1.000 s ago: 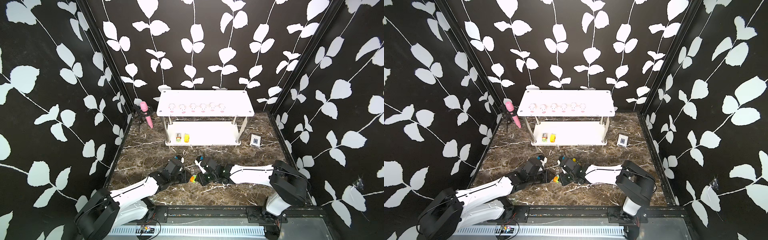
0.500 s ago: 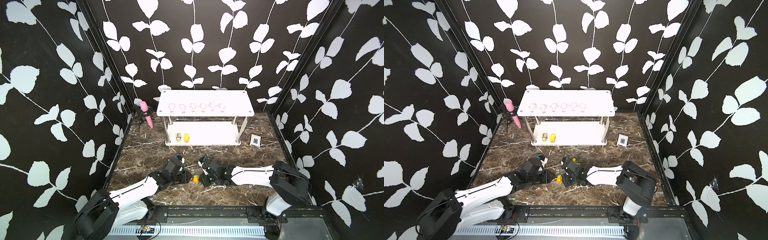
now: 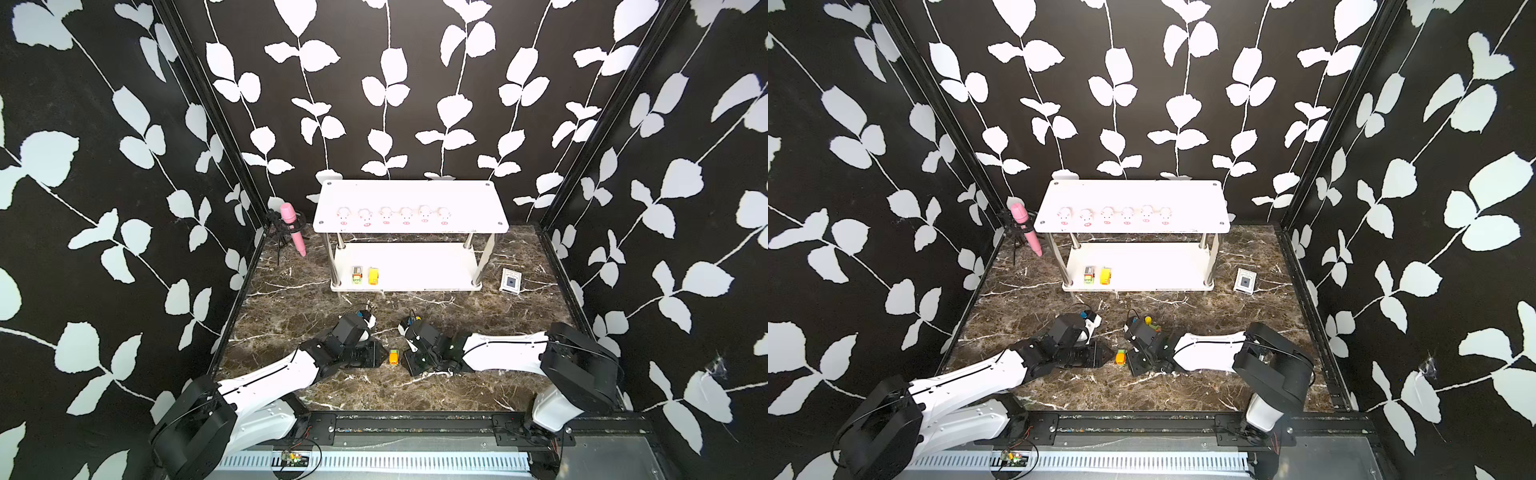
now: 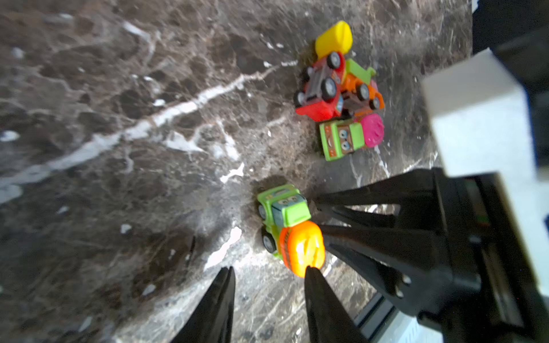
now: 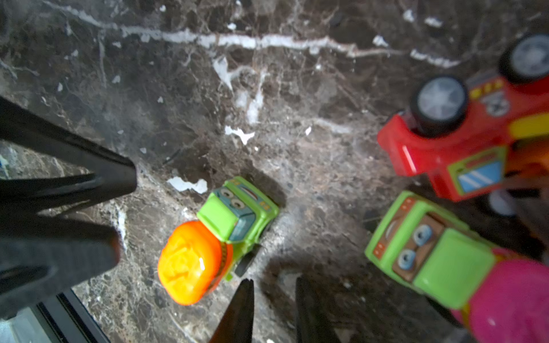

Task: Organize plastic toys on shelves
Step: Adjust the plastic toy at the center of the board.

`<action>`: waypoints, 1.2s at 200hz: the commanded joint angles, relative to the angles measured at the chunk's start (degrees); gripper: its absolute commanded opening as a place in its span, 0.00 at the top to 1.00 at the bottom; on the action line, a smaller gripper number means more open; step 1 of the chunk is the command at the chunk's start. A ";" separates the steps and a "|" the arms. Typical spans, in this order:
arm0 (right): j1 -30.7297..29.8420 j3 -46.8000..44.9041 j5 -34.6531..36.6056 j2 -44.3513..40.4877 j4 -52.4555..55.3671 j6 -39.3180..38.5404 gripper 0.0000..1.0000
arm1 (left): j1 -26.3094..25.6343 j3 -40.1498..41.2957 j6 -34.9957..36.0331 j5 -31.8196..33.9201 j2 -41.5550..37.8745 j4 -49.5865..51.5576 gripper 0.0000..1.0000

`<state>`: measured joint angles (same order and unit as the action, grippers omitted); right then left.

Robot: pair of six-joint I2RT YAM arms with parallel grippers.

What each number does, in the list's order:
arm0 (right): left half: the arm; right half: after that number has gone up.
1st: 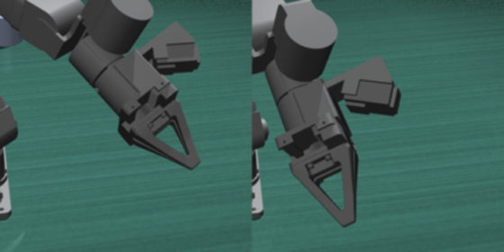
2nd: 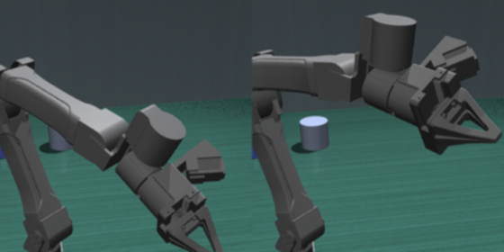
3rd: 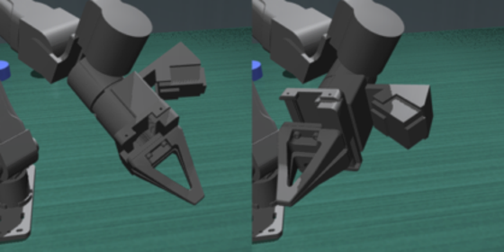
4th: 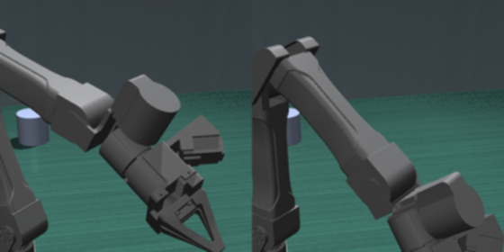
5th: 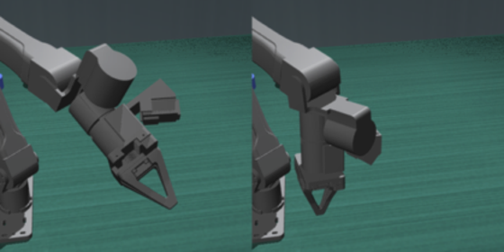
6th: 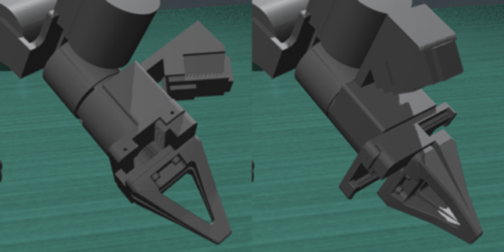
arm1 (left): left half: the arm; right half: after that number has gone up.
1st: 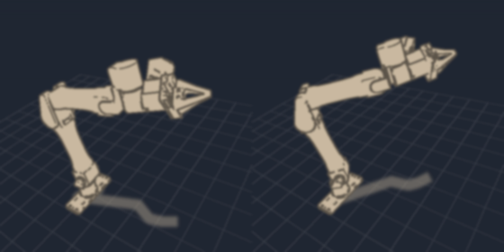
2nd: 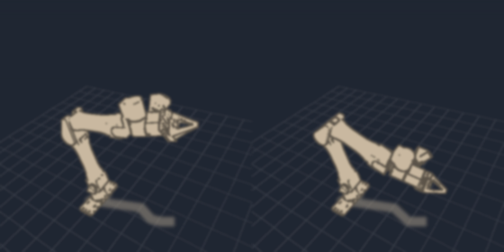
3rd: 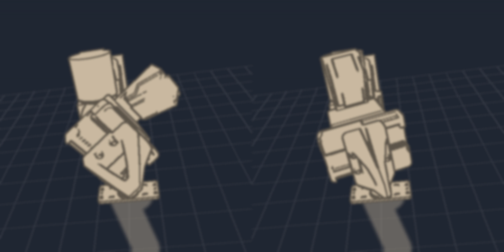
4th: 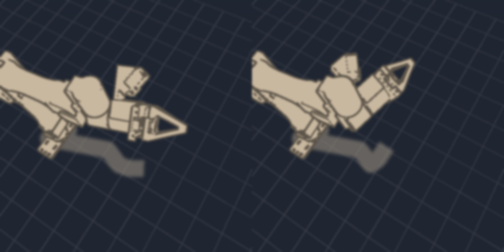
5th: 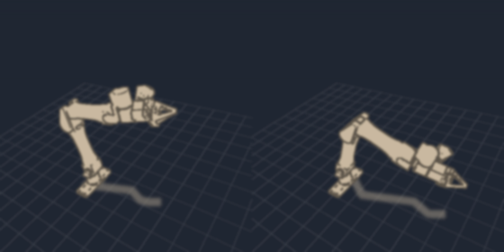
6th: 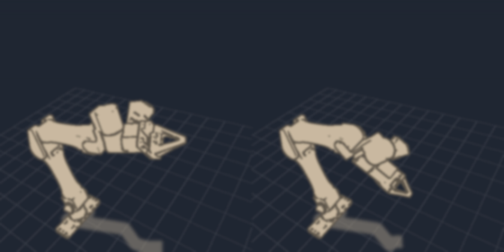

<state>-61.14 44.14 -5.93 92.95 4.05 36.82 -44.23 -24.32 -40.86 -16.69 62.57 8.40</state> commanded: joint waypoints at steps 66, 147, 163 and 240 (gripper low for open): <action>0.22 3.98 2.82 -3.34 6.90 -2.23 0.75 | -3.57 -2.18 4.21 -2.89 -3.33 2.24 0.76; 5.16 8.46 -1.34 -1.74 2.26 -2.63 0.91 | -11.44 -4.78 3.14 -3.87 6.85 -8.76 1.00; 6.38 9.42 -2.63 0.56 0.82 -2.29 0.95 | -11.80 -4.82 1.70 -1.36 9.20 -10.76 1.00; 8.32 14.43 -7.54 6.53 0.63 -3.15 0.93 | -12.02 -4.71 -0.04 9.02 10.95 -4.84 1.00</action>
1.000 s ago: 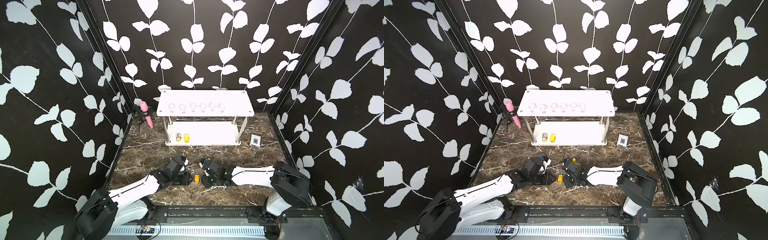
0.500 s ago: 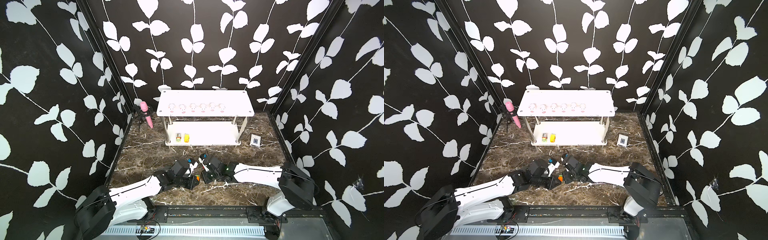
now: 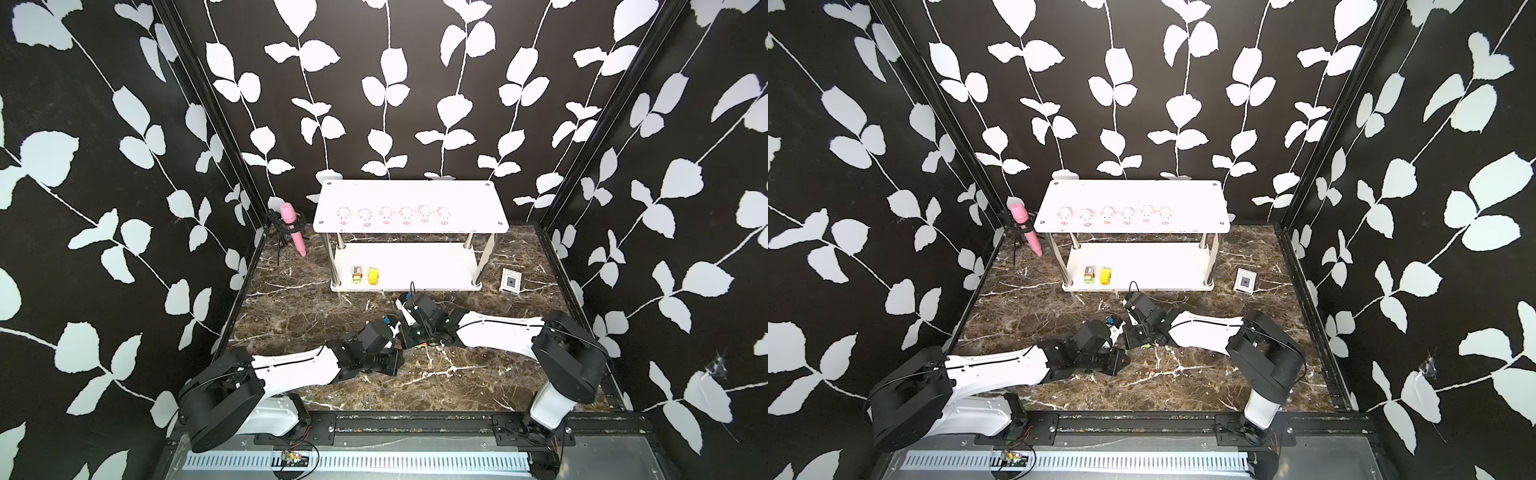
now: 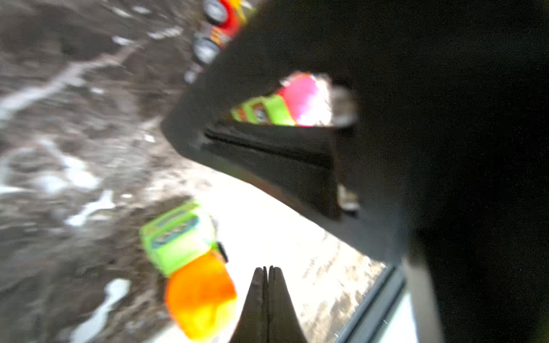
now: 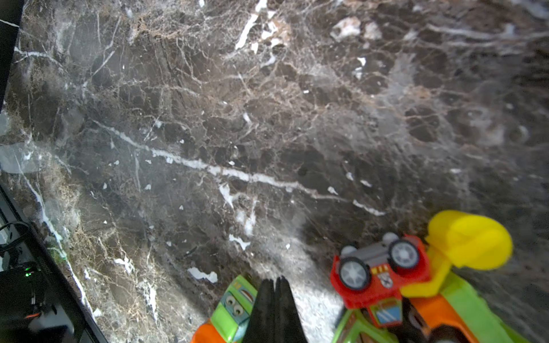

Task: Organize plastic toys on shelves
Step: Adjust the plastic toy at the center of the board.

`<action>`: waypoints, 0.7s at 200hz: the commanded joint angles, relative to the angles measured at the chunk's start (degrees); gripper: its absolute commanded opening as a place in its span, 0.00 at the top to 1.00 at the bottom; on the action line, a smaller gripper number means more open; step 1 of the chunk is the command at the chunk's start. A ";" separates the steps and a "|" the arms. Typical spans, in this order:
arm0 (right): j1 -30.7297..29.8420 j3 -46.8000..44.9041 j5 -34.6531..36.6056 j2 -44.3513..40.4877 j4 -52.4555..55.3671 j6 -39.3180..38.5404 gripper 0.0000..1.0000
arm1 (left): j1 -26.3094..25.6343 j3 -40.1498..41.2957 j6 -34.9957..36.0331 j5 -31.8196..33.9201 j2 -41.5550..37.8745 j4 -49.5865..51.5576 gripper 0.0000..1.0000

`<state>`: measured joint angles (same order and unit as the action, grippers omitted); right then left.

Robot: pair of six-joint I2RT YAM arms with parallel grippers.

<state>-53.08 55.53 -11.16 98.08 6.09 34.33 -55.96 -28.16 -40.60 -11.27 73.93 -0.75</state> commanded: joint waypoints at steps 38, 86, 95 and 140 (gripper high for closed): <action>0.27 6.14 -6.24 5.27 -0.46 -1.54 0.89 | -0.29 0.43 -0.02 3.15 -2.20 8.06 1.00; 0.26 7.17 -5.94 7.95 -0.37 -1.32 0.88 | -0.29 0.67 1.05 8.15 -6.12 12.03 0.97; 0.27 7.42 -5.46 8.17 0.42 -1.56 0.88 | -0.29 0.98 1.08 8.32 -6.14 11.03 0.97; 0.26 6.77 -4.60 8.01 1.45 -1.89 0.87 | -0.29 0.54 1.74 4.59 -5.23 9.35 0.96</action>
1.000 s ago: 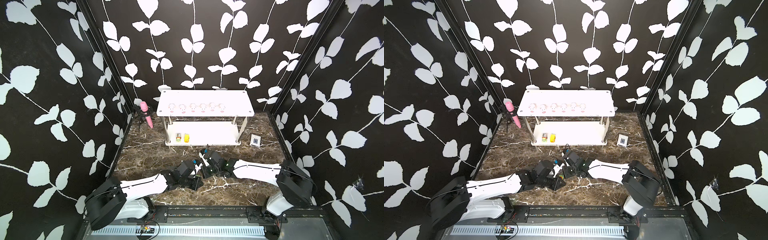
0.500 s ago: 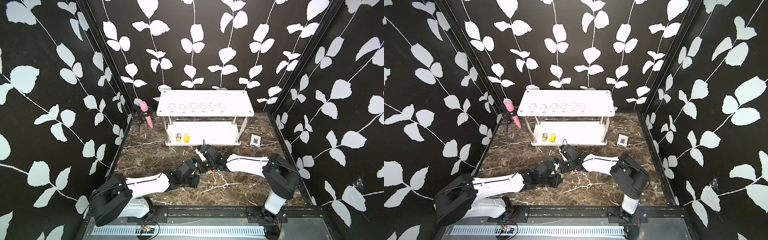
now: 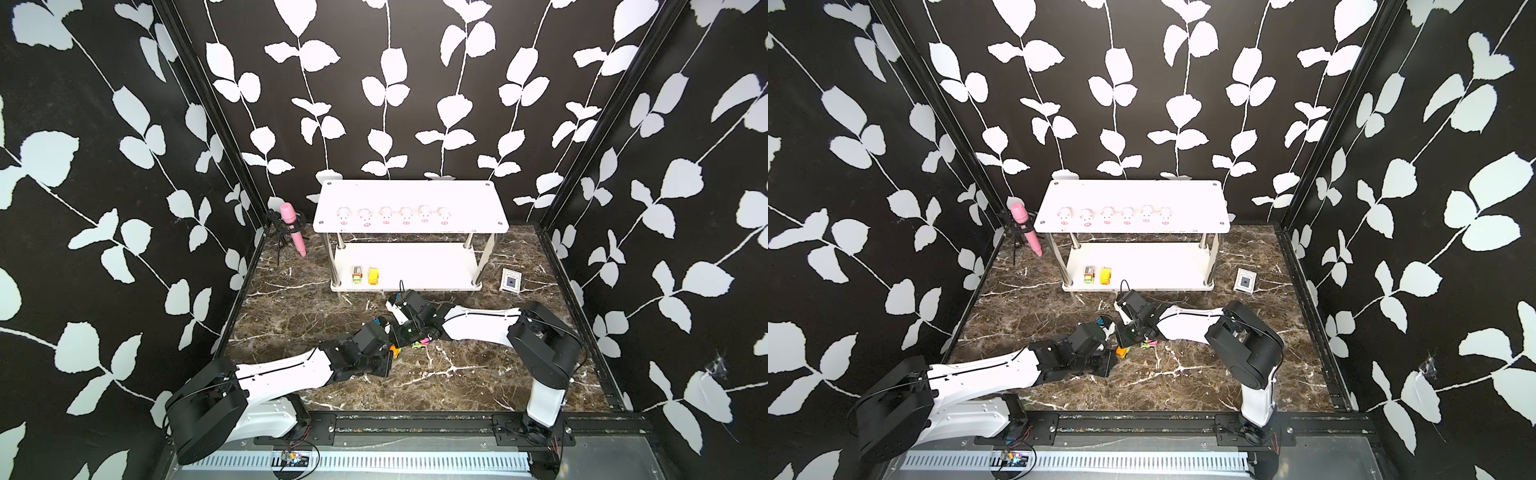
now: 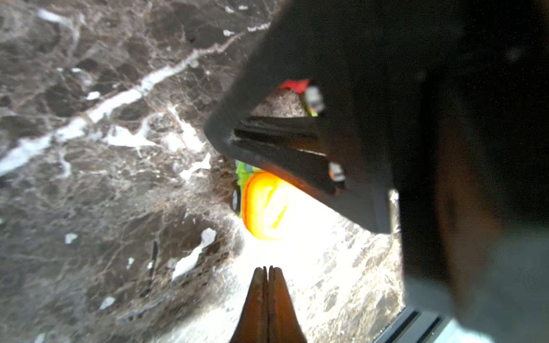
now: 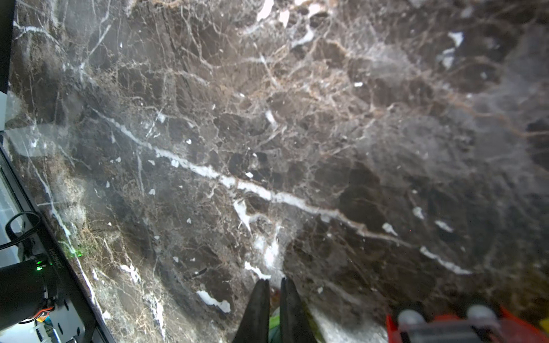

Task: Organize plastic toys on shelves
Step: Adjust the plastic toy at the center of the board.

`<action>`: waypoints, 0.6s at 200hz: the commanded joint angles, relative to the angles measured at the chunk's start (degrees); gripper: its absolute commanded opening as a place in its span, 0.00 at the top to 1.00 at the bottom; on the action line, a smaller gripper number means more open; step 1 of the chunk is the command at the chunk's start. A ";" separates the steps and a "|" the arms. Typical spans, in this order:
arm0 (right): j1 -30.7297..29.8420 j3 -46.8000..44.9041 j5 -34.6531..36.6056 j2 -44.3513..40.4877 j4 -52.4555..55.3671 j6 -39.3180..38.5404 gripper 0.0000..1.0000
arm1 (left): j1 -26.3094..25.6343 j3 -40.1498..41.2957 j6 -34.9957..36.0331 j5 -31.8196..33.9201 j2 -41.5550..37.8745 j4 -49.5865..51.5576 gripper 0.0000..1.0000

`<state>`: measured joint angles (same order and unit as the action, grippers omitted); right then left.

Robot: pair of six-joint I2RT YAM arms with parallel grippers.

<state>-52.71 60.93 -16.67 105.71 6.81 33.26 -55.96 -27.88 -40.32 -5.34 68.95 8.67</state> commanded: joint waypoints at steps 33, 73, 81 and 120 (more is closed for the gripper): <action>-0.06 1.09 1.37 0.34 0.76 -0.86 0.86 | -0.29 0.62 3.13 -5.94 -2.44 -2.43 0.96; -0.11 1.44 1.44 1.12 0.32 -0.52 0.86 | -0.31 0.75 4.35 -10.38 2.00 -9.38 0.93; -0.11 1.32 1.46 1.21 0.39 -0.52 0.86 | -0.29 0.30 4.06 -10.86 3.24 -10.57 0.95; -0.07 0.83 1.68 0.76 0.71 -0.23 0.86 | -0.29 -0.94 2.90 -7.38 7.41 -13.61 0.96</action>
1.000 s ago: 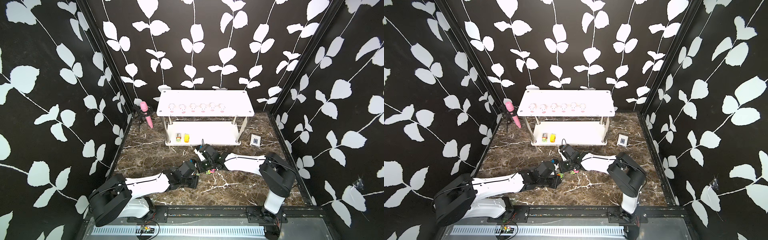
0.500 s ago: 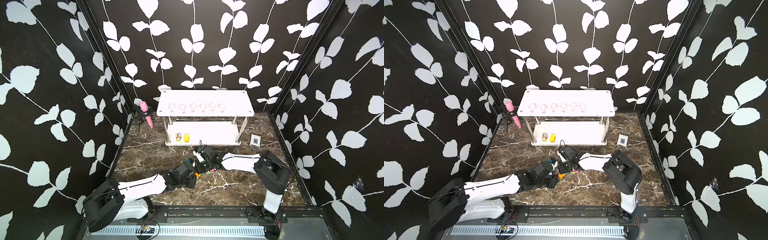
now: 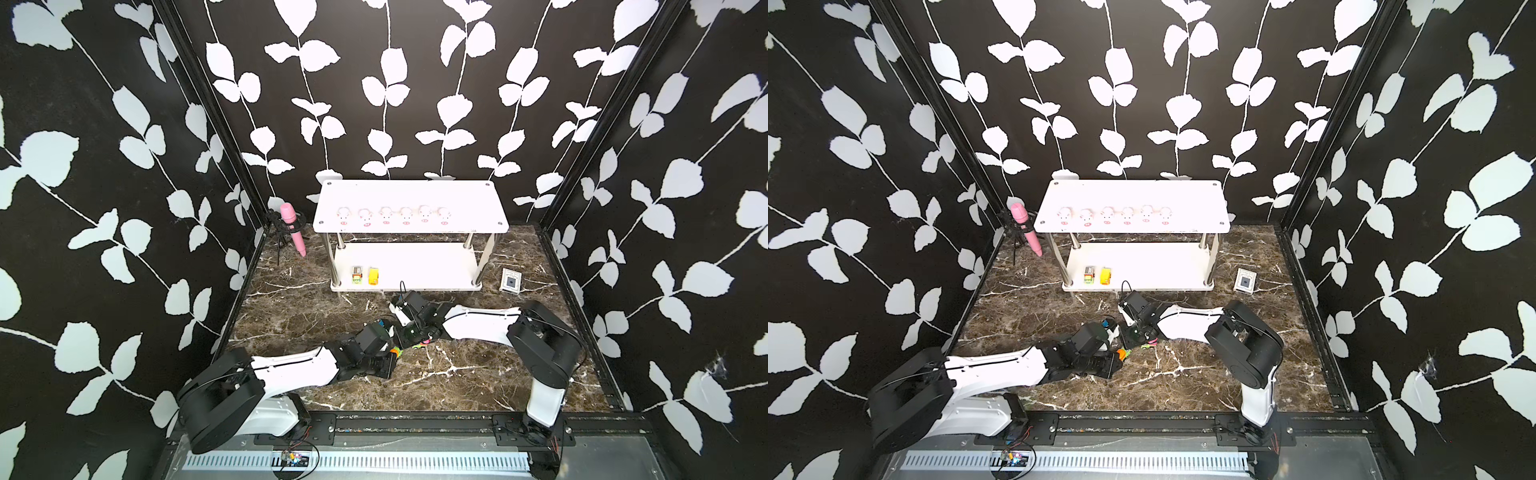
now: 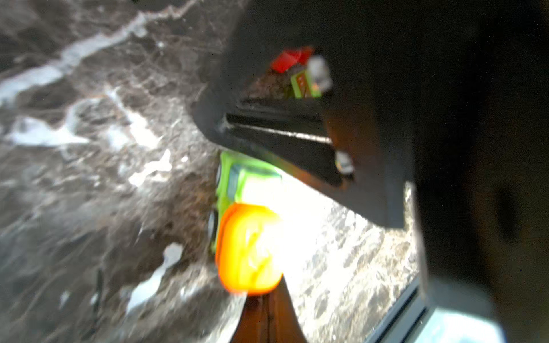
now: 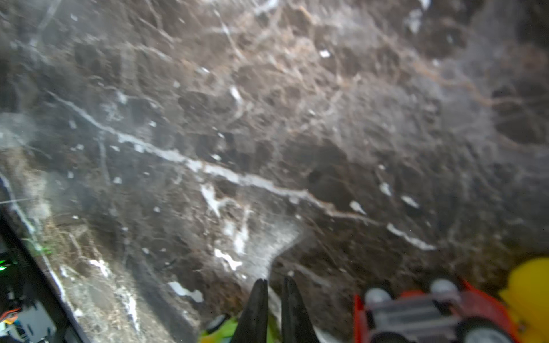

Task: Organize plastic toys on shelves
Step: Adjust the plastic toy at the center of the board.

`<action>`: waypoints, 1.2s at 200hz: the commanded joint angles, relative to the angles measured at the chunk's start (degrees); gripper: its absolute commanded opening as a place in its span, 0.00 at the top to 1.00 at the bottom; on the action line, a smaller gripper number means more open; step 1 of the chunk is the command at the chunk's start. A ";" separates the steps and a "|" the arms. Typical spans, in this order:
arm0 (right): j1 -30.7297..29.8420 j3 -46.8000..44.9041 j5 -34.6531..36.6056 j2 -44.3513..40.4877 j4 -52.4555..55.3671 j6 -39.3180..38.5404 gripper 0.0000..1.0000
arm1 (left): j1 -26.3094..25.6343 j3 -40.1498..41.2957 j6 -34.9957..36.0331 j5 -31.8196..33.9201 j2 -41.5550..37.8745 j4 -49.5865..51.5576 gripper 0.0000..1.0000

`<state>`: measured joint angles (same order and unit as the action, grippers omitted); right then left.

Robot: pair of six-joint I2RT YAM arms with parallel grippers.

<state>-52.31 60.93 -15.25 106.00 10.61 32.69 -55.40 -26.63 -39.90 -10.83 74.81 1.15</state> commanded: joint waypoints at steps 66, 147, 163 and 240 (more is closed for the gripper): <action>-0.52 -1.22 1.24 -1.83 -1.31 0.45 0.85 | -0.85 -2.43 -0.34 10.43 2.01 2.94 0.96; -1.18 -3.73 1.54 -4.12 0.32 0.46 0.84 | -0.77 -2.51 -1.94 16.92 0.77 7.32 0.94; -1.33 -4.03 1.15 -4.37 0.51 0.32 0.83 | -0.77 -2.39 -3.07 18.54 0.53 8.87 0.93; -1.79 -3.74 5.09 -7.44 0.33 0.54 0.86 | -0.77 -2.37 -0.18 15.34 -5.05 9.86 0.91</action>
<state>-53.80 57.69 -13.32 101.03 11.11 32.99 -56.21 -28.34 -42.54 6.83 73.01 10.02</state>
